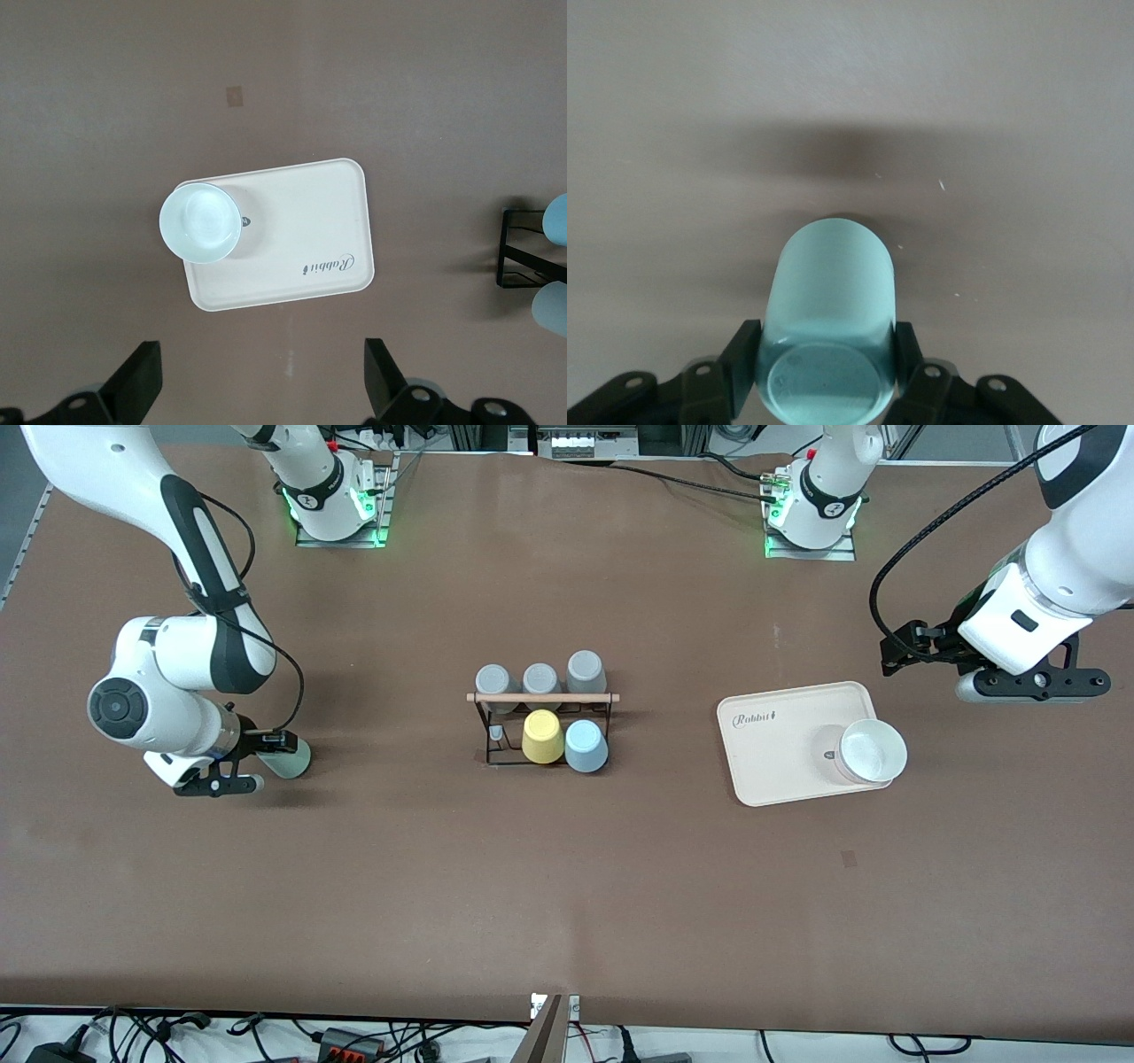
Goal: Hang scattered cups on rack with three cups
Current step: 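Grasp the teal cup with the right gripper and lift it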
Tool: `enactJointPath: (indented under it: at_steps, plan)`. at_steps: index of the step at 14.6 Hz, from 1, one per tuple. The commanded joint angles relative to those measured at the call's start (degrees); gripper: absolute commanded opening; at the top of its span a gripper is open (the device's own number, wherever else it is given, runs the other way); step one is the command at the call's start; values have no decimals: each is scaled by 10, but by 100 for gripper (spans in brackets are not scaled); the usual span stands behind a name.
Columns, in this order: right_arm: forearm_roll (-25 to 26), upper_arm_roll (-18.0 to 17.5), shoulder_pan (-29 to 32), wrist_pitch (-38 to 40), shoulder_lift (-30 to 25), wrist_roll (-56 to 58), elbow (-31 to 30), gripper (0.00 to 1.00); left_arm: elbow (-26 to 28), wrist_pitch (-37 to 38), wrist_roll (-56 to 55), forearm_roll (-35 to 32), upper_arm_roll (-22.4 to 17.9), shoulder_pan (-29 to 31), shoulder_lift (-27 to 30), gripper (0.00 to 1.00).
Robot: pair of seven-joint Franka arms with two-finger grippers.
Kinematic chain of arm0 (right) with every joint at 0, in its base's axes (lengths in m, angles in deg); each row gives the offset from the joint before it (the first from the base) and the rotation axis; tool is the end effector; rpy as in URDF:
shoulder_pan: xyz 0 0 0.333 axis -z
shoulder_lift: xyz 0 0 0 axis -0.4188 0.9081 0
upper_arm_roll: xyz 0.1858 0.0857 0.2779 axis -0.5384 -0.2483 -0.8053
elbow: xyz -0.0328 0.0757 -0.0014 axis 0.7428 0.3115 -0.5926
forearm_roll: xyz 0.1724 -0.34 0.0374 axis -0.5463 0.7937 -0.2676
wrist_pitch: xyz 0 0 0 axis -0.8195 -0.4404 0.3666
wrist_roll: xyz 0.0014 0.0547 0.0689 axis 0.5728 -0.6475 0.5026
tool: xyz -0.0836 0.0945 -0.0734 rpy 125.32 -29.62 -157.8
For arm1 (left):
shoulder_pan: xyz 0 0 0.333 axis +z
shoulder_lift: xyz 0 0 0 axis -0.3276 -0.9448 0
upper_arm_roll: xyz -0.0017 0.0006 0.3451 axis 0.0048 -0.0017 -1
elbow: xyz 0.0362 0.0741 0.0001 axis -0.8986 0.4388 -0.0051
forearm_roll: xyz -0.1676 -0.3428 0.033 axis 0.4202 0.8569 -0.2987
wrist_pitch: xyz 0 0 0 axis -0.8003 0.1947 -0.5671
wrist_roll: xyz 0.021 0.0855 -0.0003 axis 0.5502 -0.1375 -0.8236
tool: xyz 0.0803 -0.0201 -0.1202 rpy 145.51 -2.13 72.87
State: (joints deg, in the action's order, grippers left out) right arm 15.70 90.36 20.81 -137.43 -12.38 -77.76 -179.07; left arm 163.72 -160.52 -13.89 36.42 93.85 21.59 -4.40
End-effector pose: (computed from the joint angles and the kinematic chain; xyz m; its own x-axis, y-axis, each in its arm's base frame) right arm 0.6127 0.0219 0.2714 0.9822 0.0785 -0.1707 0.0810 -0.9967 0.0081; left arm 0.5596 -0.0787 0.5687 0.9975 0.0271 -0.0648 0.0276 -0.9996 0.0071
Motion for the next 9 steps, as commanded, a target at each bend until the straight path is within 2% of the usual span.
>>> enactJointPath:
  at_steps: [1,4,6,9]
  plan:
    - [-2,-38,-3,126,-1,-3,126,26,-6,8,13,3,-1,2,2,100]
    - [-19,-51,-47,184,12,-4,213,26,-6,6,15,2,-1,3,2,100]
    - [-28,-51,-82,194,13,-14,232,26,-6,6,15,2,-1,2,2,100]
    - [-31,-51,-140,194,17,-132,249,26,-6,6,16,3,-2,3,2,100]
